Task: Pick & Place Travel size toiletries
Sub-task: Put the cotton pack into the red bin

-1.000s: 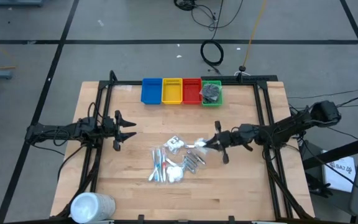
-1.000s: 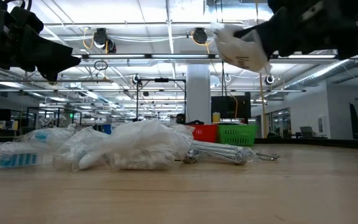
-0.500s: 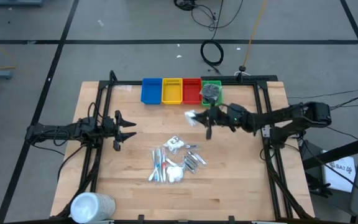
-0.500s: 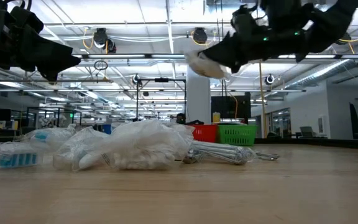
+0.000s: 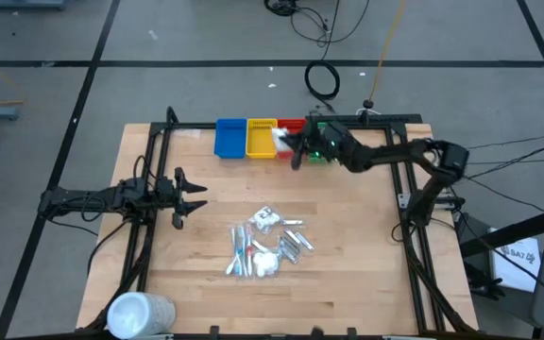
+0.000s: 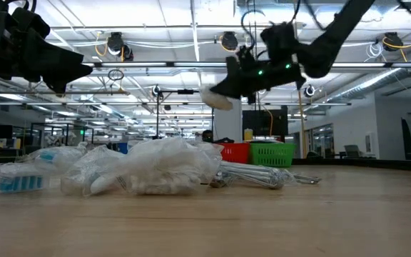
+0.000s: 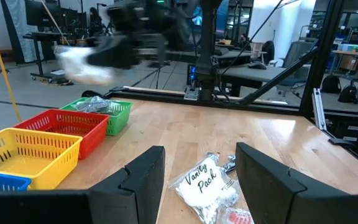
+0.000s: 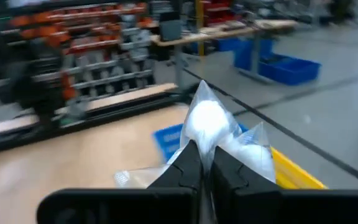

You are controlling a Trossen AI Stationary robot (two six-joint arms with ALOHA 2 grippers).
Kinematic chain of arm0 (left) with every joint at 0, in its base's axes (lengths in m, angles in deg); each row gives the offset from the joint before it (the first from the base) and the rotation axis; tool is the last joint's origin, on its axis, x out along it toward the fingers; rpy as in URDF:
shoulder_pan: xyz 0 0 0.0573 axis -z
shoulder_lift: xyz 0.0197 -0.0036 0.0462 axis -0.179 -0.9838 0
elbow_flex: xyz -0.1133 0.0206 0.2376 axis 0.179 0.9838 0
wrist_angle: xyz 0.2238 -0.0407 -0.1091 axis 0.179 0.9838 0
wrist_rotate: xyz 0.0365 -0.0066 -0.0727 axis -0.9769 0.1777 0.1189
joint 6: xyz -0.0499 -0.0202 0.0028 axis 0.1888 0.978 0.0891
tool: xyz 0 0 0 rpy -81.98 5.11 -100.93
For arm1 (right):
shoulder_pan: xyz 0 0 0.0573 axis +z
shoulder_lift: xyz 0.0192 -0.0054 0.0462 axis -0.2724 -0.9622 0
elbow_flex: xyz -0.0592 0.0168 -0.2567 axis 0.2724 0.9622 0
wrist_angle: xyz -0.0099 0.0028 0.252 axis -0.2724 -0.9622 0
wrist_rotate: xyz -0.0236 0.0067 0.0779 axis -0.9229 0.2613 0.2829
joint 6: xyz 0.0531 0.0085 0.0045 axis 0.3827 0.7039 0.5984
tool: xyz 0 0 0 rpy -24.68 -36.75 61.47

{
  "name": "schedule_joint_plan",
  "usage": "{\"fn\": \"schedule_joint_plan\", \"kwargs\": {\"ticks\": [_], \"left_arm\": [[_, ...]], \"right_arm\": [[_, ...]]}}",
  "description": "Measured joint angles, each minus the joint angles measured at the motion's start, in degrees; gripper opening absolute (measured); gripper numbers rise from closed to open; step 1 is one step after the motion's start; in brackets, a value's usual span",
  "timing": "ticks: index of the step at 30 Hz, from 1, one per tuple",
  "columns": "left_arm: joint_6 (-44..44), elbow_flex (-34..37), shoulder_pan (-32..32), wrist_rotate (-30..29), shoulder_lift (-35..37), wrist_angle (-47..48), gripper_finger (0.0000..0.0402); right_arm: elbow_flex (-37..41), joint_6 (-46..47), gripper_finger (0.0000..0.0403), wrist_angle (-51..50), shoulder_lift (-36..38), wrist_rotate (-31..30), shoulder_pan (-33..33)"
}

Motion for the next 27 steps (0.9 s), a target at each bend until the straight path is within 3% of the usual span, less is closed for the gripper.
{"fn": "schedule_joint_plan", "kwargs": {"ticks": [10, 27], "left_arm": [[0.0, 0.0, 0.0, -0.5, 0.0, 0.0, 0.0191], [0.0, 0.0, 0.0, -0.5, 0.0, 0.0, 0.0191]], "right_arm": [[-4.1, 6.5, 0.0000, -0.3, -11.4, 0.0, -7.6], [-4.1, 3.8, 0.0002, -2.0, -12.3, -3.2, -8.1]]}}
